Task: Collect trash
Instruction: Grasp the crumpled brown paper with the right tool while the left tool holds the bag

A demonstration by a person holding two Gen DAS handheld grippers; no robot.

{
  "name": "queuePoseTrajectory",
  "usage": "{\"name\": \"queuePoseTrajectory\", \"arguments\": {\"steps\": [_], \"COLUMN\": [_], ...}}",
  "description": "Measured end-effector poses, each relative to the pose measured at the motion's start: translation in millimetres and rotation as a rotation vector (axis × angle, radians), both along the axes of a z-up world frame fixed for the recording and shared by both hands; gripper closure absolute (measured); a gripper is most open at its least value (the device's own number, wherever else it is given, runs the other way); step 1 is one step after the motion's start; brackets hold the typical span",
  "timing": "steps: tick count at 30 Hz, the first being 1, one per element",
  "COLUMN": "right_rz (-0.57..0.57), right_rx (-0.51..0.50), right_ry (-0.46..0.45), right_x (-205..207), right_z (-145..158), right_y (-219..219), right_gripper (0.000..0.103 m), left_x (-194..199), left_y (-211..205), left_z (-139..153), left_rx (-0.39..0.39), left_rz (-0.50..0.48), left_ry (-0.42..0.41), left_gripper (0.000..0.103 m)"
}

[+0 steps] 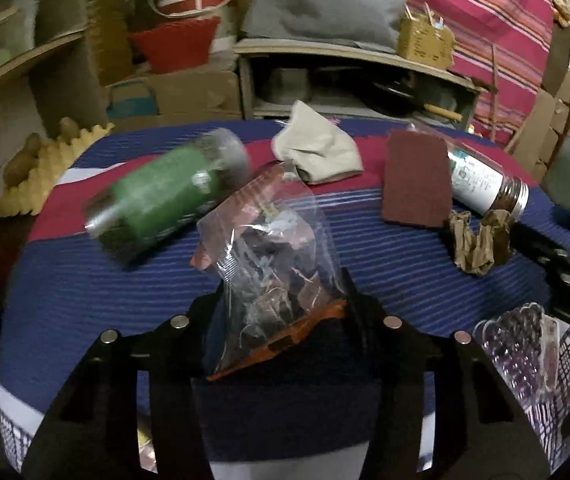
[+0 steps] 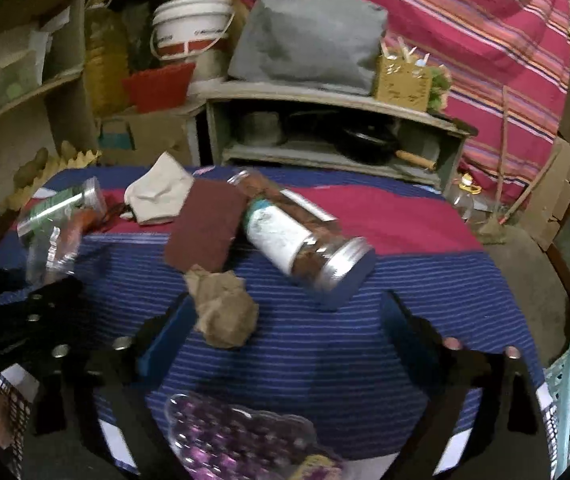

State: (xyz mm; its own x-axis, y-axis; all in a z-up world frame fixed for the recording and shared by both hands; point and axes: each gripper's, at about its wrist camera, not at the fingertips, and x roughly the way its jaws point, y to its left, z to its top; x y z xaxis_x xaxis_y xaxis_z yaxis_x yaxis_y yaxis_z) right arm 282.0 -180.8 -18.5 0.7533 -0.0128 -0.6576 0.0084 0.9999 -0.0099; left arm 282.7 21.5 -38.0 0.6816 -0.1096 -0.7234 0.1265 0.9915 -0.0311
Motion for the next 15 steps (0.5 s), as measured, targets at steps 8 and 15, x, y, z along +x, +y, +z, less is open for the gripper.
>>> {"name": "queuePoseTrajectory", "arguments": {"steps": [8, 15], "right_rz": [0.051, 0.047], "right_rx": [0.104, 0.114], "right_ry": [0.065, 0.021], "right_x": [6.4, -24.3], "right_z": [-10.2, 6.8], "right_y": [-0.9, -25.2], "right_gripper": [0.075, 0.09], "left_x": [-20.9, -46.3], "left_y": [10.4, -5.8], "left_z": [10.5, 19.4], "left_rx": [0.039, 0.053], "left_rz": [0.028, 0.017], "left_ry": [-0.023, -0.046], "left_gripper": [0.054, 0.054]}}
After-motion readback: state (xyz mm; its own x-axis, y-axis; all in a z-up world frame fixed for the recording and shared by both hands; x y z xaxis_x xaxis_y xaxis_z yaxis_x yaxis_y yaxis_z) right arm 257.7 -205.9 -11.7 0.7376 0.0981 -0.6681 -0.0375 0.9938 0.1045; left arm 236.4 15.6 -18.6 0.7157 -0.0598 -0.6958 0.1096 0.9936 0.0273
